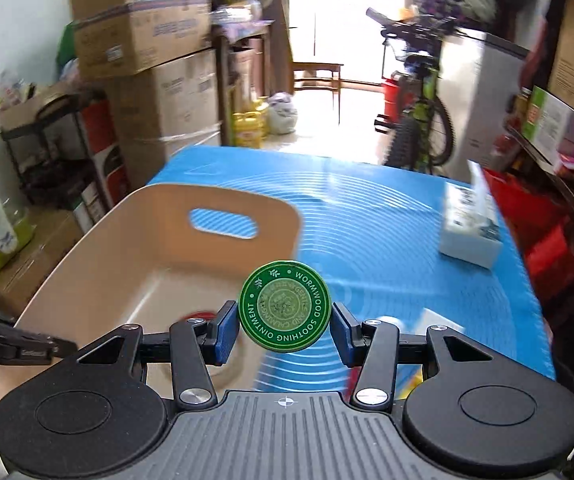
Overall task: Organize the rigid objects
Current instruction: 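Carry the green tin into the basket and release it inside the tape roll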
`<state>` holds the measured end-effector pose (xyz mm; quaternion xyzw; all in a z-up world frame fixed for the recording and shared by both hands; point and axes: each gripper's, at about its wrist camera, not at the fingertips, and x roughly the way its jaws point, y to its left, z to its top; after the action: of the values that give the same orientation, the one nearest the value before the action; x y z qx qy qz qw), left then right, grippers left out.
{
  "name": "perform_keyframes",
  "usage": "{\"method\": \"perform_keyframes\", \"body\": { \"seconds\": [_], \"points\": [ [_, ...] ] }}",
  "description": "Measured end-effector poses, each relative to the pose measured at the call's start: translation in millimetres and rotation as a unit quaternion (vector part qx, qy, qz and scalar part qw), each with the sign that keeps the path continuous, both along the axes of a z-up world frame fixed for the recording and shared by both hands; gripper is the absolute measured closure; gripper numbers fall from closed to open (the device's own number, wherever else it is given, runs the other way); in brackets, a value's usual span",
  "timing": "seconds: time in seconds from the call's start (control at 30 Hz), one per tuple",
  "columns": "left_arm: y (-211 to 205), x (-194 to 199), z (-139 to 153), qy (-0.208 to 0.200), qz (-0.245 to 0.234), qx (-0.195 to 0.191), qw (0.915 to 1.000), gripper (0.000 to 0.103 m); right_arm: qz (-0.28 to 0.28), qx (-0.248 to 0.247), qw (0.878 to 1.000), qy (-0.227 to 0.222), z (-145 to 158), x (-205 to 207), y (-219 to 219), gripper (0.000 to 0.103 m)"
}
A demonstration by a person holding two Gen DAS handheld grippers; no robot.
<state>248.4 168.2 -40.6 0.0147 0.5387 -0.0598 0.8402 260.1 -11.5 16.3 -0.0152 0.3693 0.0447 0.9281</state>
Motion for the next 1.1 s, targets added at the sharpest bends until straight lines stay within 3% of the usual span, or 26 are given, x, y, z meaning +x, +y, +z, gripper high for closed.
{"method": "perform_keyframes", "body": {
  "seconds": [0.1,0.17,0.27,0.53,0.87,1.1],
  "points": [
    [0,0,0,0.0,0.0,-0.001,1.0,0.1,0.014,-0.008,1.0,0.011,-9,7,21,0.048],
    [0,0,1,0.0,0.001,-0.002,1.0,0.1,0.016,-0.047,0.999,0.002,-11,9,34,0.048],
    [0,1,1,0.001,0.002,-0.002,1.0,0.1,0.027,-0.018,0.999,0.014,-9,13,39,0.048],
    [1,1,1,0.001,0.001,-0.001,1.0,0.1,0.053,-0.031,0.998,0.021,-16,18,62,0.048],
    [1,1,1,-0.001,-0.001,-0.002,1.0,0.1,0.099,-0.062,0.988,0.105,-53,29,91,0.048],
    [1,2,0,0.001,-0.001,0.002,1.0,0.1,0.091,-0.035,0.991,0.091,-39,23,77,0.041]
  ]
}}
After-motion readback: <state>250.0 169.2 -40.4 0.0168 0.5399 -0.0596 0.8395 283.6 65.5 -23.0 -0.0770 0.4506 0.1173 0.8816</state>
